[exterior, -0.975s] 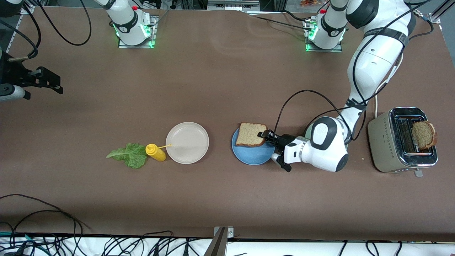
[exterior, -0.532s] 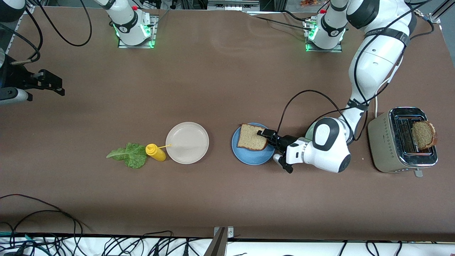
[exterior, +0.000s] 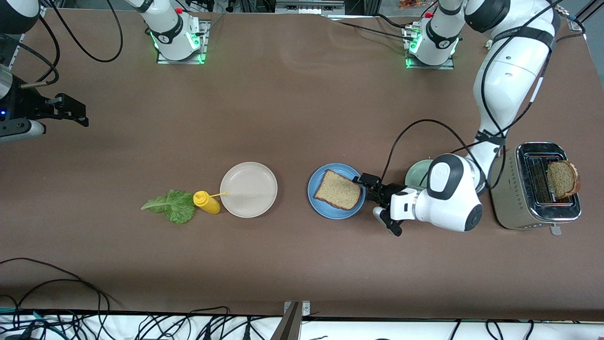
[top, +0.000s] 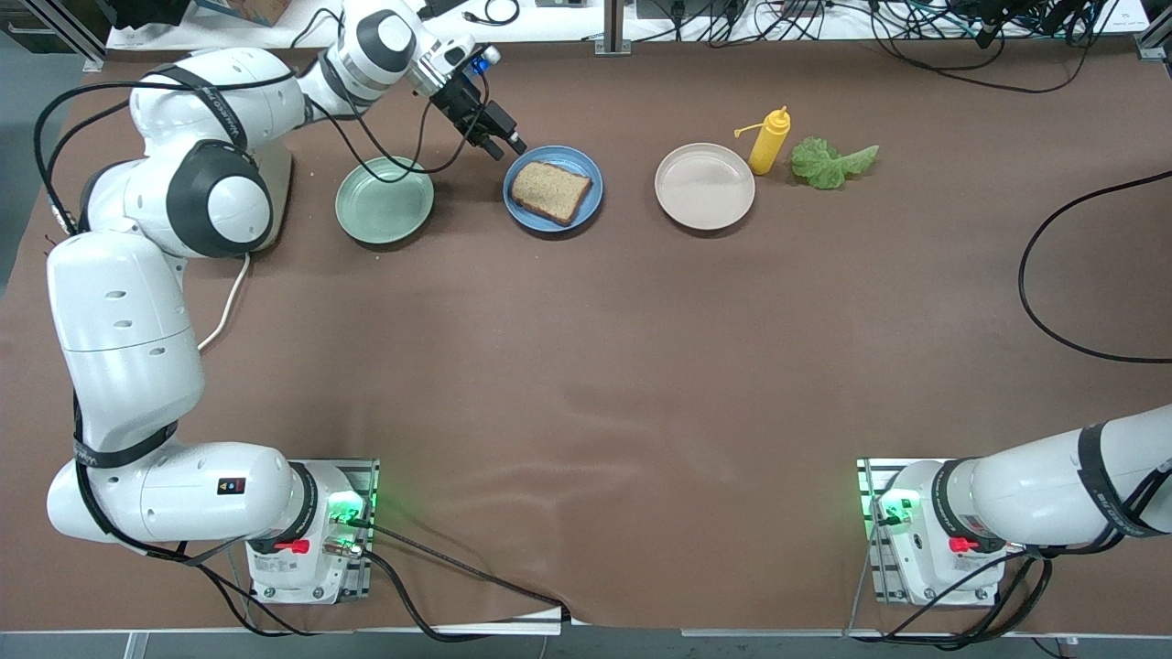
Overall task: Make sandwich in blue plate with both arms
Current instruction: 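Open the left gripper to release the bread onto the blue plate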
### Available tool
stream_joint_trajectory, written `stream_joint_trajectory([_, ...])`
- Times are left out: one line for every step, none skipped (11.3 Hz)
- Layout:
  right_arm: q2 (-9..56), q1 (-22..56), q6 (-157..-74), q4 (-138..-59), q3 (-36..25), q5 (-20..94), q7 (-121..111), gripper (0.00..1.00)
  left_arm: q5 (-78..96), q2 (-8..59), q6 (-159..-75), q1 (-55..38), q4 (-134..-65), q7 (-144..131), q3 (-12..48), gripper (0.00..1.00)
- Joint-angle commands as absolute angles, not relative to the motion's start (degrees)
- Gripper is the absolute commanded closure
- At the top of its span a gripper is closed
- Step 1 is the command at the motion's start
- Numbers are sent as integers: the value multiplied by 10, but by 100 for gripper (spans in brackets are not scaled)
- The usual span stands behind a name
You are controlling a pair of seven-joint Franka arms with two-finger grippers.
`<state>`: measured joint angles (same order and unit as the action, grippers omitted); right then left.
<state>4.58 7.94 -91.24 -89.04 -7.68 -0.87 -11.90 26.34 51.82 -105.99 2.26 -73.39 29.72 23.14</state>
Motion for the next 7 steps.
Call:
stream_joint_trajectory([59,81,-907,-884,-76,-15,-122,0,178,445,-996,29,-743,229,228,0])
stream_joint_trajectory([67,77,-909,-883,-77,-14,-124,0,134,412,-970,28,-743,186,229,0])
stream_joint_trajectory([75,76,-909,-882,-79,-14,-123,0,105,382,-945,28,-744,157,229,0])
stream_joint_trajectory([83,75,-911,-882,-79,-12,-122,0,90,357,-923,30,-743,142,229,0])
stream_joint_trajectory([97,74,-921,-882,-83,-8,-123,0,77,331,-904,35,-743,131,227,0])
stream_joint_trajectory([106,73,-931,-882,-83,-3,-122,0,47,304,-885,41,-742,123,226,0])
stream_joint_trajectory([118,74,-941,-880,-83,-3,-120,0,15,274,-856,41,-742,120,226,0])
